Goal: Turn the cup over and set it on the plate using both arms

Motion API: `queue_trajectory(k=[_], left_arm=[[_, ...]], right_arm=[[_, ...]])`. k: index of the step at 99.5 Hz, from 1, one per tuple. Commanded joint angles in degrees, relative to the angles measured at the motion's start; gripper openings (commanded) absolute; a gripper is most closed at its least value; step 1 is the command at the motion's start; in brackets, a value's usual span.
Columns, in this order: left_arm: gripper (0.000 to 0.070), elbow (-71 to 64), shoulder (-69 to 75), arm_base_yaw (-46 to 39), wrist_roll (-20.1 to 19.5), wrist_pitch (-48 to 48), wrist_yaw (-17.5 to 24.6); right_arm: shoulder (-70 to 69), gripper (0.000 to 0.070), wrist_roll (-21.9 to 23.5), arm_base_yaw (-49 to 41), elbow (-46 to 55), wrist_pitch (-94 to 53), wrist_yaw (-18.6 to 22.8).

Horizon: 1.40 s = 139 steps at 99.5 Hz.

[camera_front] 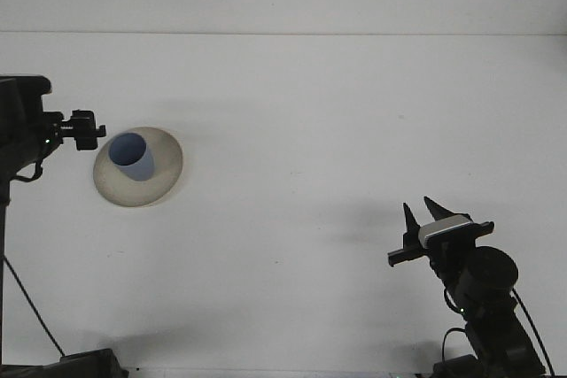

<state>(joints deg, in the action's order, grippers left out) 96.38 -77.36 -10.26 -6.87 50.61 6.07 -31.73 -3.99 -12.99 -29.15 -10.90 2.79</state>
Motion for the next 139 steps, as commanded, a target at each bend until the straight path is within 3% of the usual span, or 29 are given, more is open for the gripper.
queue_trajectory(k=[1, 6, 20, 25, 33, 37, 56, 67, 76, 139], left_arm=[[0.0409, 0.94, 2.05, -0.22, 1.66, 0.52, 0.96], [0.0392, 0.5, 4.52, -0.22, 2.1, 0.98, 2.38], [0.0173, -7.56, 12.96, -0.09, 1.77, -2.29, 6.69], [0.0125, -13.38, 16.61, 0.2, 1.79, -6.43, 7.04], [0.0056, -24.85, 22.91, 0.68, 1.77, -15.3, 7.19], [0.0003, -31.12, 26.1, 0.68, 1.77, -20.52, 7.19], [0.0012, -59.14, 41.31, 0.68, 2.38, -49.83, 7.15], [0.0012, -67.84, 46.6, 0.61, 6.51, -60.74, 6.62], [0.0012, -69.24, 47.47, 0.61, 7.63, -60.7, 4.61], [0.0012, -69.09, 48.3, 0.63, 8.0, -61.0, 4.63]], right_arm=[[-0.07, 0.0266, 1.09, 0.28, -0.35, 0.74, -0.85], [0.24, 0.0266, 1.51, 0.66, -0.35, 0.85, -1.33], [2.58, 0.0251, 2.62, 1.79, -0.35, 1.05, -1.31], [3.87, 0.0184, 3.15, 2.19, -0.35, 0.92, -1.31], [6.19, 0.0012, 3.17, 2.8, -0.15, 0.92, -1.42], [7.39, 0.0, 3.82, 3.08, -0.02, 1.05, -2.14], [11.21, 0.0, 6.12, 4.13, 1.33, 2.12, -6.05], [11.82, 0.0, 6.1, 4.31, 1.55, 3.15, -6.34], [11.8, 0.0, 5.92, 4.33, 1.55, 3.69, -6.34], [11.85, 0.0, 5.84, 4.33, 1.53, 4.11, -6.25]])
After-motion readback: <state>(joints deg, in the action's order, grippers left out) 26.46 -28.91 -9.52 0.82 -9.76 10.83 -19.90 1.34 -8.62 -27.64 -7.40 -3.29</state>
